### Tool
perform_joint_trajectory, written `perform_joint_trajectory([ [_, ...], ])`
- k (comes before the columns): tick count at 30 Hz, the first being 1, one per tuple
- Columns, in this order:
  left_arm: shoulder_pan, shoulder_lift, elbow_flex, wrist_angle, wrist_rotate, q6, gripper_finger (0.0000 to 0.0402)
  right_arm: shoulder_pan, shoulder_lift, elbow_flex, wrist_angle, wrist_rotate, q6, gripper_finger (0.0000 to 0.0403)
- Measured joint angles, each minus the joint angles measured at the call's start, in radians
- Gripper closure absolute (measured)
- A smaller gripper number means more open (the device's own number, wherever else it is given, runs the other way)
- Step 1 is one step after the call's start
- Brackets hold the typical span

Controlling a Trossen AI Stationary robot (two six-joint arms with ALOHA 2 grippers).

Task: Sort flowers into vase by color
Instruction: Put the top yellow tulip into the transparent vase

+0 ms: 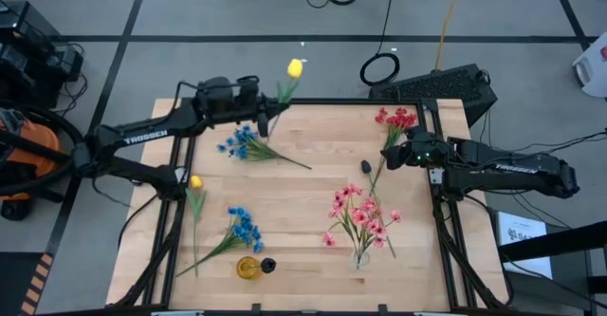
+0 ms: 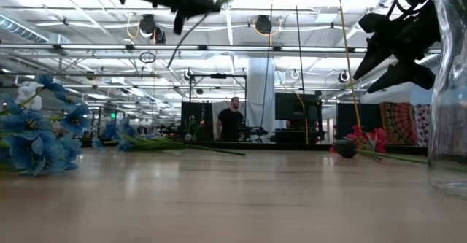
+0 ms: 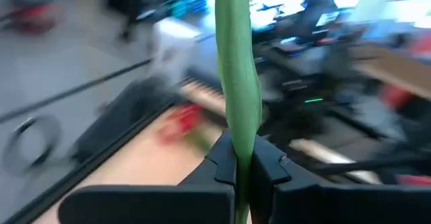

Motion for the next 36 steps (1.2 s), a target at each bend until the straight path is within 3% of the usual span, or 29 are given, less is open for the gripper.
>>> perform_joint_trajectory([
  [3,-0.059,-0.002,0.0,0.119,0.047,0.012,0.0392,0.0,0.0,0.0,-0.003,0.0,0.017,0.0193],
  [10,-0.251,-0.012,0.0,0.337,0.04,-0.065,0.0393,0.0,0.0,0.0,-0.004,0.0,0.016,0.0193],
  [15,-0.42,-0.014,0.001,0.498,-0.128,-0.055,0.0393,0.0,0.0,0.0,-0.02,0.0,-0.034,0.0193],
  [19,-0.566,0.016,0.017,0.497,-0.391,0.006,0.0393,0.0,0.0,0.0,-0.046,-0.007,-0.046,0.0193],
  [24,-0.723,0.108,0.127,0.474,-0.597,0.141,0.0393,0.0,0.001,0.0,-0.1,-0.039,-0.047,0.0193],
  [36,-0.991,0.408,0.57,0.353,-0.832,0.411,0.0393,0.0,0.002,0.0,-0.228,-0.057,-0.126,0.0193],
])
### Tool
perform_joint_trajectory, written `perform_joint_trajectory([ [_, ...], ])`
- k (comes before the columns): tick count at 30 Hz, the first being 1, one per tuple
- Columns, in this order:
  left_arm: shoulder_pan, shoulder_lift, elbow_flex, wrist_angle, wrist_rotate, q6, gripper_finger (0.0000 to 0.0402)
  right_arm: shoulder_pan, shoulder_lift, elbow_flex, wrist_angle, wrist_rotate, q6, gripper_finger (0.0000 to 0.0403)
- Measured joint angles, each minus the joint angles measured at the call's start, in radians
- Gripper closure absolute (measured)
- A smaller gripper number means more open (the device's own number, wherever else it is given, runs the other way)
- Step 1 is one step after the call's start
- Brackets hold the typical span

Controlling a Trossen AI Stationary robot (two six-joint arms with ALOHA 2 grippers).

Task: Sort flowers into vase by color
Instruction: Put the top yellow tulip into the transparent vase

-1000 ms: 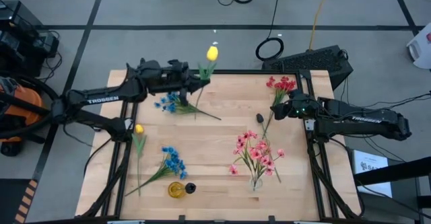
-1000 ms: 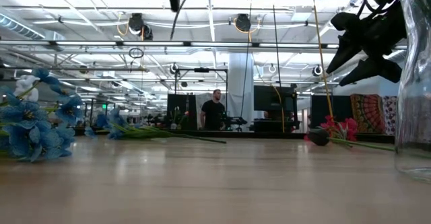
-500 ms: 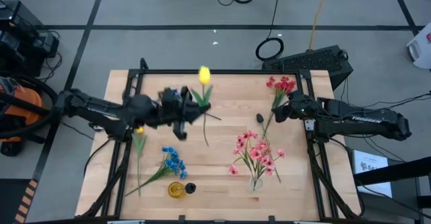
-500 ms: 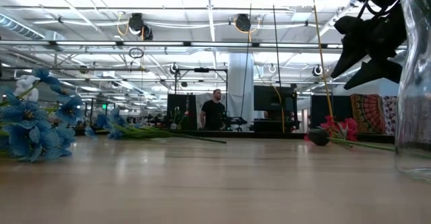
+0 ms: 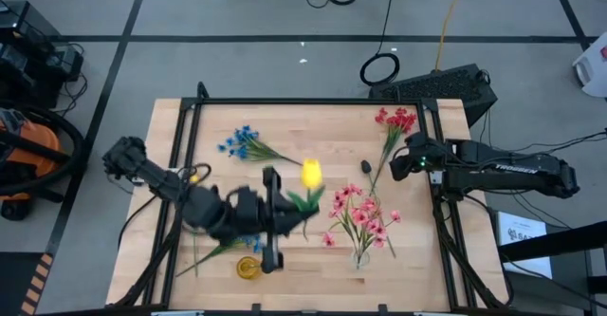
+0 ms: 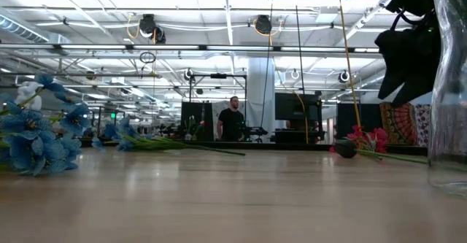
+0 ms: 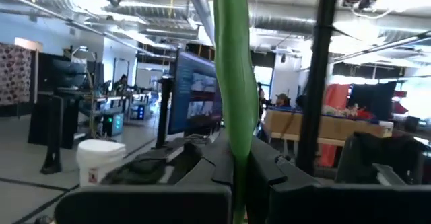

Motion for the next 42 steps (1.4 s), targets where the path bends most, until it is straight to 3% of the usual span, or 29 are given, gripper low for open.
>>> perform_joint_trajectory([
  [5,-0.046,0.104,0.089,0.009,-0.016,-0.008,0.0393,0.0,0.0,0.0,-0.025,0.0,-0.012,0.0193],
  [9,-0.05,0.198,0.096,0.117,-0.023,-0.055,0.0393,0.0,0.0,0.0,-0.024,0.0,-0.021,0.0193],
  [16,-0.007,0.34,0.096,0.319,0.003,-0.048,0.0393,0.0,0.0,0.0,-0.024,0.0,-0.021,0.0193],
  [20,0.035,0.397,0.096,0.335,0.048,-0.048,0.0393,0.001,0.0,0.0,-0.025,0.0,-0.021,0.0193],
  [27,0.092,0.456,0.096,0.356,0.151,-0.05,0.0393,0.001,0.0,0.0,-0.029,-0.02,-0.022,0.0193],
  [42,0.139,0.474,0.095,0.319,0.222,-0.031,0.0393,0.001,0.0,-0.001,-0.03,-0.023,-0.019,0.0193],
])
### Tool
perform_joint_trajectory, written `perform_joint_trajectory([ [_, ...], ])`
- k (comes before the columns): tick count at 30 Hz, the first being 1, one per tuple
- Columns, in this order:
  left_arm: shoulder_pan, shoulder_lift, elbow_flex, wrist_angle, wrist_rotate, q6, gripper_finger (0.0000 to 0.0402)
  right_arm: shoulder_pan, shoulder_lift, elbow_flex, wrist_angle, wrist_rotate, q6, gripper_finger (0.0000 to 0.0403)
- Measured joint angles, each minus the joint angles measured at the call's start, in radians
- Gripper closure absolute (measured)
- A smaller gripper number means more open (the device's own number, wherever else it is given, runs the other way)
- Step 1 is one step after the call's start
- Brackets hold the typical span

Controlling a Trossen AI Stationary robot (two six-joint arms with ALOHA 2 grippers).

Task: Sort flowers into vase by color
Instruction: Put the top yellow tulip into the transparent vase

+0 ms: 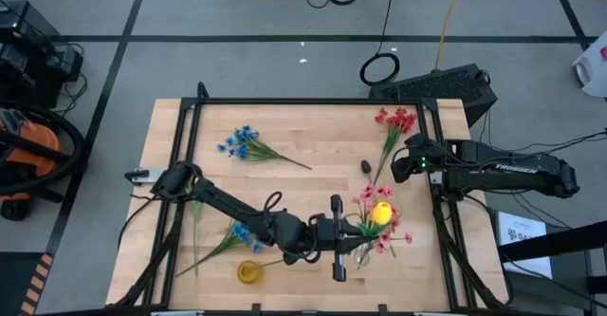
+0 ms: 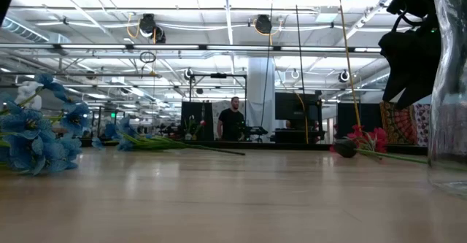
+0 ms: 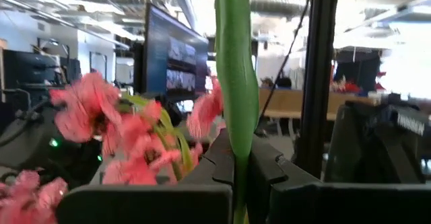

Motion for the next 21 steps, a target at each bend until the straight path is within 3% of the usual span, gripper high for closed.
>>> perform_joint_trajectory([
  [21,0.002,0.0,0.0,-0.041,0.003,-0.001,0.0393,0.0,0.0,0.0,0.0,0.002,0.0,0.0193],
])
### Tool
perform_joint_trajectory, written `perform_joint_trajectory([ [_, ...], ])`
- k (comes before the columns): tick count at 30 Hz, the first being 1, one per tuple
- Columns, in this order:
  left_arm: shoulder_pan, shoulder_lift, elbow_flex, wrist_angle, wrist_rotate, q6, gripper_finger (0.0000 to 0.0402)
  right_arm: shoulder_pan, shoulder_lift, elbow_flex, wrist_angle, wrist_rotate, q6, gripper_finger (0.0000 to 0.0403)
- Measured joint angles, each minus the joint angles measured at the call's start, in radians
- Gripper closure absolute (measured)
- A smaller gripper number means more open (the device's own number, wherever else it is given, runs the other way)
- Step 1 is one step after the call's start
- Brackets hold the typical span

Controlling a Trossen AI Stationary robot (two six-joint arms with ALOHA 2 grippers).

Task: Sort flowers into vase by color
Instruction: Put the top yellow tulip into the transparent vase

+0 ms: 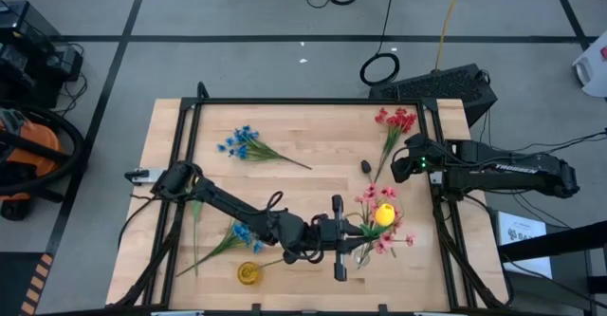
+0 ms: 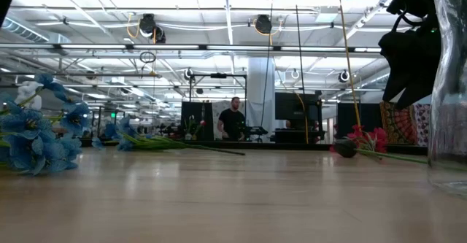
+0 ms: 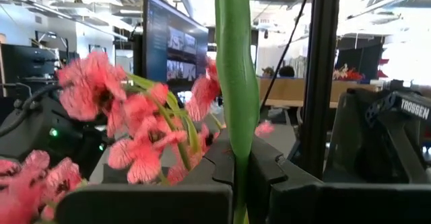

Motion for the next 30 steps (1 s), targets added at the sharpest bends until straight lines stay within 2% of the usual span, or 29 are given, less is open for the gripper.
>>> perform_joint_trajectory([
  [5,0.002,0.005,0.0,0.007,0.0,0.0,0.0393,0.0,0.0,0.0,0.0,0.0,0.0,0.0193],
  [12,0.014,0.09,0.0,0.16,0.023,-0.052,0.0393,0.0,0.0,0.0,0.0,-0.001,0.0,0.0193],
  [16,0.024,0.1,0.0,0.167,0.027,-0.109,0.0393,0.001,0.0,0.0,0.0,-0.002,0.0,0.0193],
  [30,0.026,0.1,0.001,0.221,0.028,-0.095,0.0393,0.001,0.0,0.0,0.0,-0.001,0.0,0.0193],
])
